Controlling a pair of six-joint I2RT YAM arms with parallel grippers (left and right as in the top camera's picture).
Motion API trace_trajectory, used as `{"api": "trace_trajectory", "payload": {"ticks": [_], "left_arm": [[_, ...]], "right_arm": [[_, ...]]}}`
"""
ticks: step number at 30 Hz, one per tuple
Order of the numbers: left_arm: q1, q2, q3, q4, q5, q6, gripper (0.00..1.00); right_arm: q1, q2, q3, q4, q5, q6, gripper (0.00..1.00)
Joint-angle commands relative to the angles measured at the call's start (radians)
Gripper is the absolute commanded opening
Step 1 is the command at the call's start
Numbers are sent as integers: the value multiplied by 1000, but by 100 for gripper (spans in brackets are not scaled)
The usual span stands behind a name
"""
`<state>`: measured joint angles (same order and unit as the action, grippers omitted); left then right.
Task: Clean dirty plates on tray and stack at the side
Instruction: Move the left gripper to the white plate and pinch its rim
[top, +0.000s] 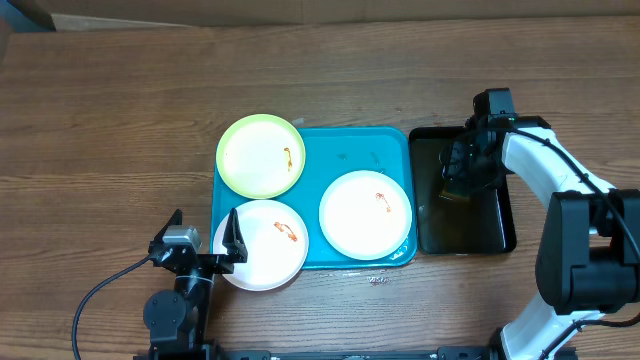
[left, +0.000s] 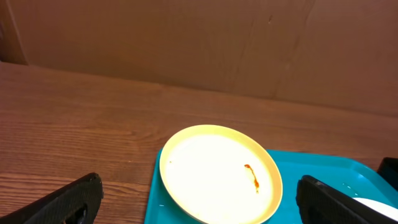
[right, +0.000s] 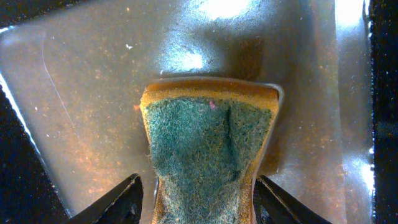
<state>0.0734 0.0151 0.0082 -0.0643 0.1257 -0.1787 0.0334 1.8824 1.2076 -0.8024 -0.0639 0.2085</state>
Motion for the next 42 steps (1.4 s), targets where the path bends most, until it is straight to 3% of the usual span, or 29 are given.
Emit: {"api": "trace_trajectory", "payload": {"ticks": [1,4,10,15,19,24,30,31,35,38,42], "left_arm": [[5,-9,-3,-2,-57,58,100],[5,-9,-3,35,-187,100,100],[5,-9,-3,12,-185,101,100],[5,-9,-3,26,-120,76,100],[5,-9,18,62,-43,-47,100],[5,61,218,-78,-22,-68,100],[5,446,697,-362,135,-27,100],[4,597,863,-509,225,-27,100],[-6,949,1208,-871,444,-27,100],[-9,1157,1359,-968,507,-42,100],[-10,1369,1439,-1064,727,-72,100]], "right_arm": [[0,0,-4,5,-5,1,59],[0,0,-4,3,-4,0,58],[0,0,-4,5,-5,1,59],[0,0,-4,-3,-5,1,59],[0,0,-4,-3,-5,1,59],[0,0,-4,-3,-8,2,58],[0,0,-4,-7,-8,1,59],[0,0,-4,-7,-8,1,59],[0,0,-4,-6,-8,1,58],[0,0,-4,-5,-8,1,59],[0,0,-4,-3,-8,1,59]]}}
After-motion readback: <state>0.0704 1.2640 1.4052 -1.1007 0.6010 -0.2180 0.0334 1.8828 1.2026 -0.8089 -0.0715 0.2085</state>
